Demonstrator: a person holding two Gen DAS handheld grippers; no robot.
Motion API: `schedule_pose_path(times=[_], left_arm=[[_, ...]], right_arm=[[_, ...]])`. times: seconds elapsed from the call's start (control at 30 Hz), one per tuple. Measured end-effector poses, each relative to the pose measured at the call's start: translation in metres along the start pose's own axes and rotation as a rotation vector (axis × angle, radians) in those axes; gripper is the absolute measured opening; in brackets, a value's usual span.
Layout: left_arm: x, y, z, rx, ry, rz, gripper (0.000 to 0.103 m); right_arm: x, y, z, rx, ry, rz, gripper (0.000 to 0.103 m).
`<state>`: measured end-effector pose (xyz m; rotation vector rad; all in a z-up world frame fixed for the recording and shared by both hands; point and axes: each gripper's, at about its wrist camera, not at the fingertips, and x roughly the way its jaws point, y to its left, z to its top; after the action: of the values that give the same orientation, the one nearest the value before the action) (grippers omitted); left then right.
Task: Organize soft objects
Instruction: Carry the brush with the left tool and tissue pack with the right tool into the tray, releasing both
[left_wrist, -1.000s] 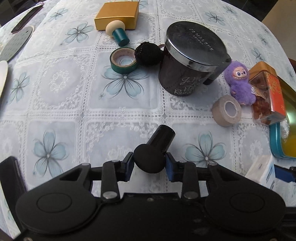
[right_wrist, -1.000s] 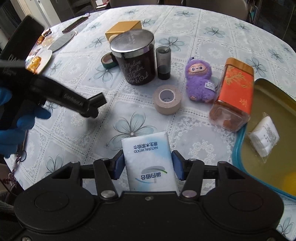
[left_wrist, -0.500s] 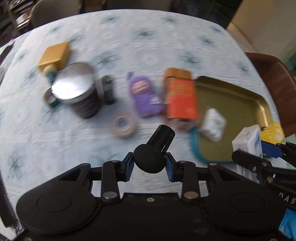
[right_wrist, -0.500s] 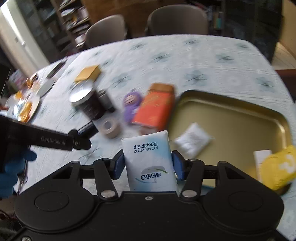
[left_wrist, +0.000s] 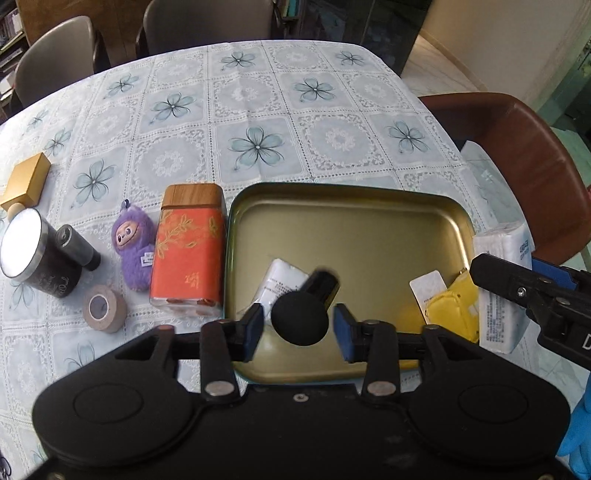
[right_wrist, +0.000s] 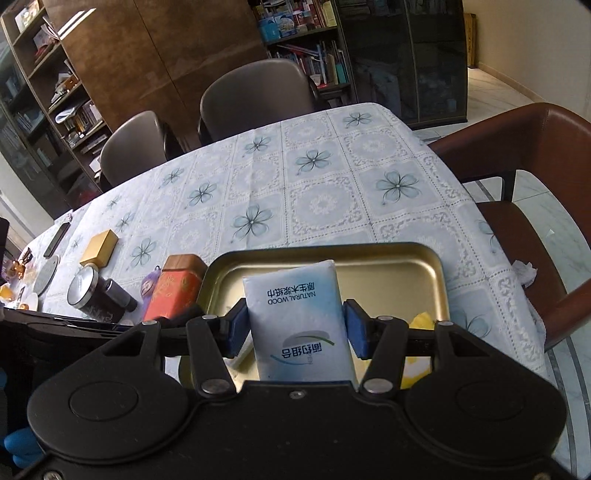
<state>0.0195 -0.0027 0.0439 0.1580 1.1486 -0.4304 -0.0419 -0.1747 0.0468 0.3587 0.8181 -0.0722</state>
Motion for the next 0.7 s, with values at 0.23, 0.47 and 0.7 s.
schedule_pose_path(times=[0.23,0.47,0.7], left_arm=[[-0.007,-0.003,0.002,-0.049,-0.038,0.073,0.080],[-0.006,0.000,-0.002,-0.102,-0.024,0.104,0.093],[-0.008,-0.001,-0.006,-0.127,-0.047,0.119,0.097]], right_arm=[[0.006,-0.012,0.012,-0.009,-0.010,0.043,0.059],[0.012,-0.023,0.014,-0.004,-0.010,0.062,0.064],[0.015,-0.024,0.012,-0.024,-0.002,0.066,0.064]])
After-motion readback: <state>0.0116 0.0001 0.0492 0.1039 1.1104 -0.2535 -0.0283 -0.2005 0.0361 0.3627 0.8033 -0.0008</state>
